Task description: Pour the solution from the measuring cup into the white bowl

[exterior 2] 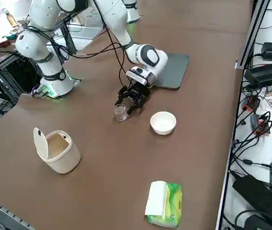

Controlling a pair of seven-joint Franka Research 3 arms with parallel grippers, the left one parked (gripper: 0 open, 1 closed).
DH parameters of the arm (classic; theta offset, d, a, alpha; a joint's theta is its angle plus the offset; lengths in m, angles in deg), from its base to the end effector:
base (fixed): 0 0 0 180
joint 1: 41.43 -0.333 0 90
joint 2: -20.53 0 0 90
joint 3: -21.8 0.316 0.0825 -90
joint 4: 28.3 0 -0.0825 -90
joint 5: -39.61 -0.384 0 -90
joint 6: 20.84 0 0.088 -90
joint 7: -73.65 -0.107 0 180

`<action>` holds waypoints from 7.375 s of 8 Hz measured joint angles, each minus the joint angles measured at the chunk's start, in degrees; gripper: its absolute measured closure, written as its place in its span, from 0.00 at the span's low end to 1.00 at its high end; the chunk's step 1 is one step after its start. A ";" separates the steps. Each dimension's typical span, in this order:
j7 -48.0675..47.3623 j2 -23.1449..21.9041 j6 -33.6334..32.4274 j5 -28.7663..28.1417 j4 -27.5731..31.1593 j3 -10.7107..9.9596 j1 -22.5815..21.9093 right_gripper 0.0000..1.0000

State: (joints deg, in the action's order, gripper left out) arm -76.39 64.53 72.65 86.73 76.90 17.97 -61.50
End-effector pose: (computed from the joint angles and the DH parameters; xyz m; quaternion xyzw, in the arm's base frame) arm 0.5367 0.0782 0.1033 0.5029 -0.6559 0.3104 0.4696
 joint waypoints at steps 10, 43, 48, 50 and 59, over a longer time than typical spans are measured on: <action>-0.73 0.10 0.12 4.18 1.72 0.19 0.75 0.27; 78.24 -7.57 24.93 -57.35 -18.94 0.16 21.40 0.27; 103.48 -9.01 12.87 -82.52 -19.27 -0.04 31.79 0.27; 106.38 -8.93 12.21 -83.84 -18.94 0.07 33.26 0.27; 73.92 -10.92 11.75 -46.57 -19.72 -0.31 22.35 0.27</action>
State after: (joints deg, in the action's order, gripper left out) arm -2.47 53.62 84.39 40.16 57.18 17.66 -39.15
